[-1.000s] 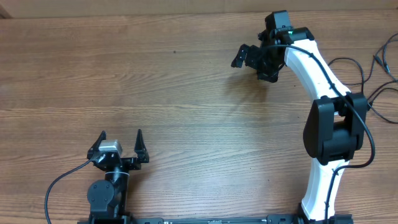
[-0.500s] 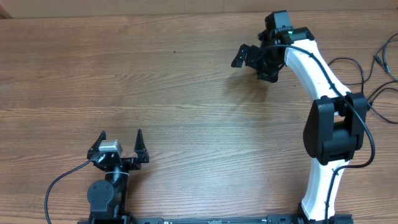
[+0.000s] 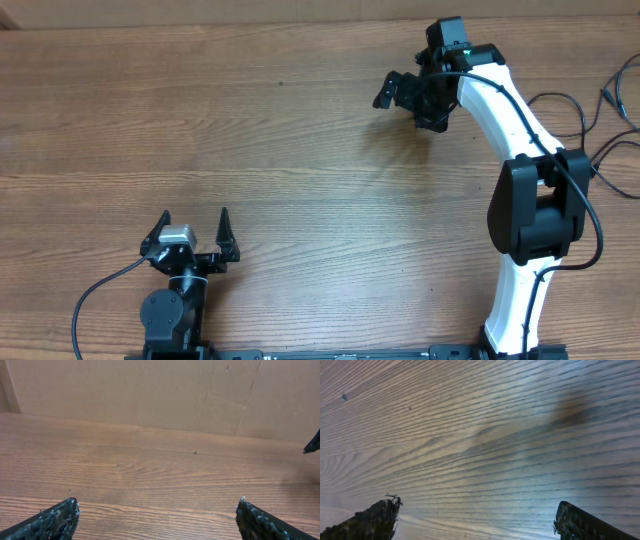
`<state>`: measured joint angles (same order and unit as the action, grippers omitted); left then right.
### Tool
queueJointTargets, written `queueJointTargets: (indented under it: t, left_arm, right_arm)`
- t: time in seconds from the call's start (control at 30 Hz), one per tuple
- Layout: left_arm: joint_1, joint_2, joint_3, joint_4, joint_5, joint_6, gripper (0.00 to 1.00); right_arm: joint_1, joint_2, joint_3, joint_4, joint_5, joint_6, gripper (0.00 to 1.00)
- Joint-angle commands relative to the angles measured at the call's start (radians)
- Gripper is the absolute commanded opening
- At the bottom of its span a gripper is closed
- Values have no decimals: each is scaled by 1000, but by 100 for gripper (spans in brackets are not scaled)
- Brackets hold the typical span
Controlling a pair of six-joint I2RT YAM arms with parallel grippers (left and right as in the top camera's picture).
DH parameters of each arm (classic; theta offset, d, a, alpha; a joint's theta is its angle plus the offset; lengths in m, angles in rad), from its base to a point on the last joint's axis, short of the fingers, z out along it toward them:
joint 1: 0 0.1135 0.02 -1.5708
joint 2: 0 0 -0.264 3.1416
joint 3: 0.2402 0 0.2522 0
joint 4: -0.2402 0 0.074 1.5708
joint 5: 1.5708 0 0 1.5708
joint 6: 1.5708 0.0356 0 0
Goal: Untangle cables
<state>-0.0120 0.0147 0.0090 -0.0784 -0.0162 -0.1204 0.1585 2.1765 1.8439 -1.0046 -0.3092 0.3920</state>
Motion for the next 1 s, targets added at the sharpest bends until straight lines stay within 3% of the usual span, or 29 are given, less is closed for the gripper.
queueJointTargets:
  t: [0.0, 0.73, 0.97]
  left_arm:
    - [7, -11, -4, 2, -10, 20, 100]
    - [7, -11, -4, 2, -10, 20, 100]
    - [7, -11, -4, 2, -10, 20, 100]
  right_arm:
    - [-3, -3, 14, 7, 33, -1, 100]
    - [-3, -8, 14, -51, 258, -5, 100]
    - [-3, -92, 14, -51, 298, -5, 100]
